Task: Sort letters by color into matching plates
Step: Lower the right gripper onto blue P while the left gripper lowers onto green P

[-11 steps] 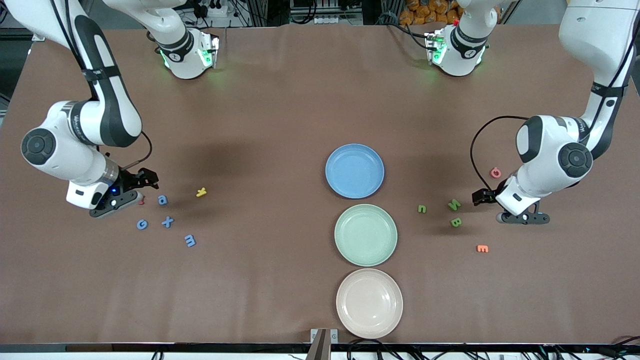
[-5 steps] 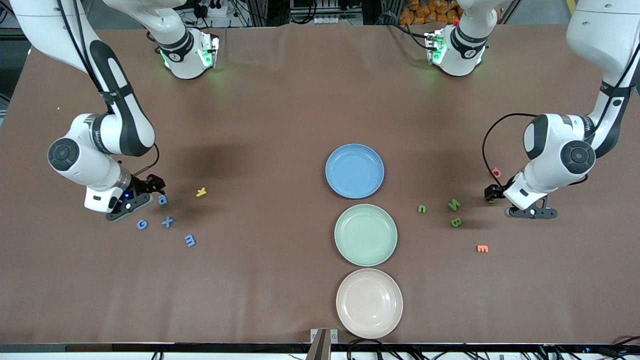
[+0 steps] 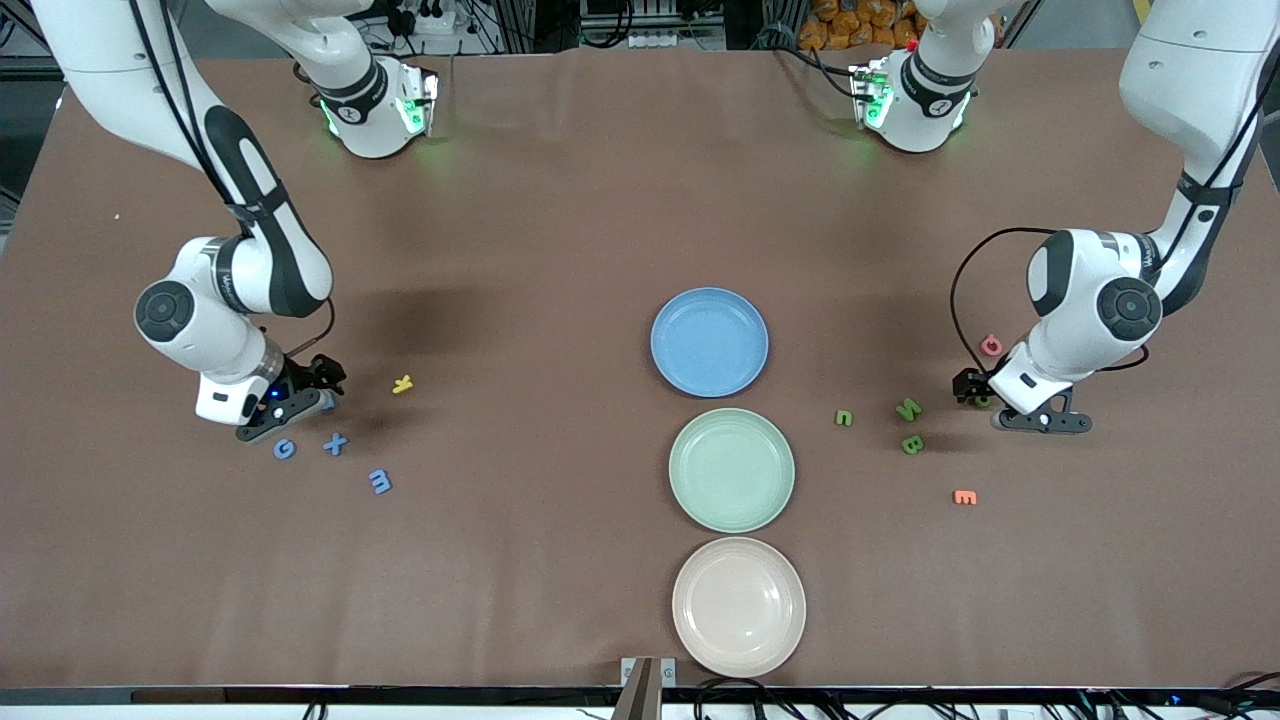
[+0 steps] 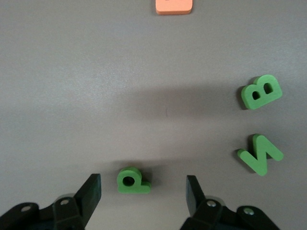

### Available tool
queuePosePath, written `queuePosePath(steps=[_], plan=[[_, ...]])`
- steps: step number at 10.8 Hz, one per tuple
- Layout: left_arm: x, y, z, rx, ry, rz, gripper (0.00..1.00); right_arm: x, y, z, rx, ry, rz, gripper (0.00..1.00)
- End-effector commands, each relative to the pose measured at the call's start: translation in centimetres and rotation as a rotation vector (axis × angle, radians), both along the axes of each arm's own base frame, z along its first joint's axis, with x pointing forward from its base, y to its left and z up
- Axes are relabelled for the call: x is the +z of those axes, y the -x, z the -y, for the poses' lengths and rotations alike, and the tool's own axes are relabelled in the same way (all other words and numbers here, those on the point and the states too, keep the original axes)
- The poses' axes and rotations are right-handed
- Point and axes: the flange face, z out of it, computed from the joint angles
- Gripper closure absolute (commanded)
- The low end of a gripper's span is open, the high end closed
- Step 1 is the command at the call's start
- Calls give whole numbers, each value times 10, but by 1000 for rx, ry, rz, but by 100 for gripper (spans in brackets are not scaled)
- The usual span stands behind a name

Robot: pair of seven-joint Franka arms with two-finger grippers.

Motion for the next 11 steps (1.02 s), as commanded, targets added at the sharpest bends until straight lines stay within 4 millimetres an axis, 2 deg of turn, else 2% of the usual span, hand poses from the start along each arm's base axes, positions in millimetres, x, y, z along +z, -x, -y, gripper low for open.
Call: queuePosePath(steps=[1, 3, 6, 10, 11], plan=[[-13, 5, -3, -19, 4, 28, 21, -12, 9, -2, 21, 1, 26, 0], [-18, 7, -6, -16, 10, 32, 21, -15, 13, 0, 23, 4, 23, 0], [-21, 9, -26, -28, -13, 30, 22, -19, 15, 6, 27, 14, 22, 0], [-26, 12, -25, -9, -6, 33, 25, -32, 16, 11, 21, 17, 19, 0], [-27, 12, -24, -11, -5, 31, 25, -33, 16, 12, 20, 17, 18, 5]])
